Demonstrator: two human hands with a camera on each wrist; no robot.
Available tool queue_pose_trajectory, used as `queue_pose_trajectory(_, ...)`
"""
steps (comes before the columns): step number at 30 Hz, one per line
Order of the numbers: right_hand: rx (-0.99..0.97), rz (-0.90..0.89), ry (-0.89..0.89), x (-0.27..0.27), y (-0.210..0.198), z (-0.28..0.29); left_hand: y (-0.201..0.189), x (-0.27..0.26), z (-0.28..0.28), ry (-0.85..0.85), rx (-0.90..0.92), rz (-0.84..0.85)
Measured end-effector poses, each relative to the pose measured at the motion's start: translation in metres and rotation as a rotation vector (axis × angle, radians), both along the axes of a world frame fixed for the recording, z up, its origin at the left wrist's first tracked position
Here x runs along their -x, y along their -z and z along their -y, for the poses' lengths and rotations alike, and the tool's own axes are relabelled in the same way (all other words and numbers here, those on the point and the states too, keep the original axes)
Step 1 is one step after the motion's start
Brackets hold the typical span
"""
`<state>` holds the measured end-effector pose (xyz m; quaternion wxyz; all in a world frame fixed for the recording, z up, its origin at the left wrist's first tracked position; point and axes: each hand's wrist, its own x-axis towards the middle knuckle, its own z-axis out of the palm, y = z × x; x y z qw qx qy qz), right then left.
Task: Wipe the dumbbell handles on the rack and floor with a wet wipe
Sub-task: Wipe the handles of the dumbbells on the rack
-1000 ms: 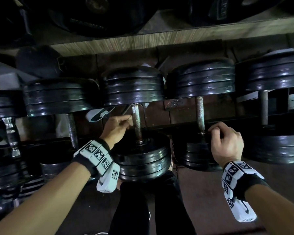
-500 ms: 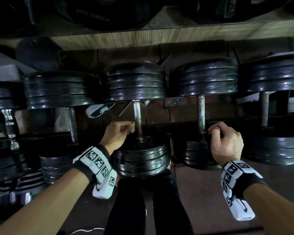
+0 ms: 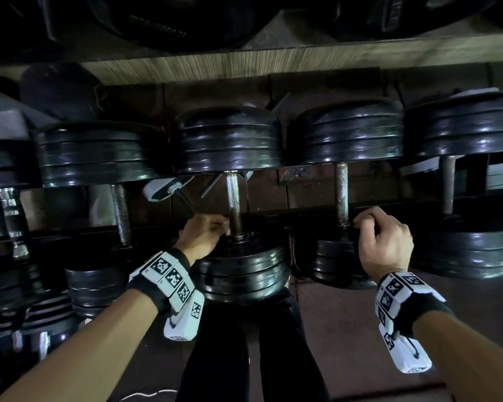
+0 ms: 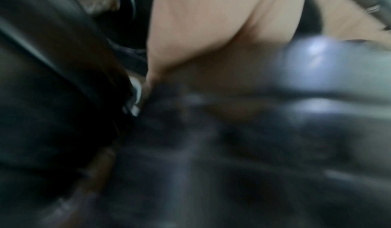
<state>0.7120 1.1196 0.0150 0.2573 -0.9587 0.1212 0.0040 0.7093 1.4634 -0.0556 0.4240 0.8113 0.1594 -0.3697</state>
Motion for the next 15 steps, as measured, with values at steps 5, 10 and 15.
queue_pose_trajectory(5, 0.003, -0.003, -0.001, -0.001, -0.001, -0.001, -0.038, -0.022, 0.004, -0.156, 0.171, 0.04)
queue_pose_trajectory(10, 0.008, -0.011, 0.01, 0.0, -0.001, 0.0, -0.038, -0.068, 0.008, -0.212, 0.103, 0.288)
queue_pose_trajectory(15, -0.002, -0.016, 0.011, 0.0, -0.003, 0.0, -0.024, -0.058, 0.005, 0.114, 0.034, 0.201)
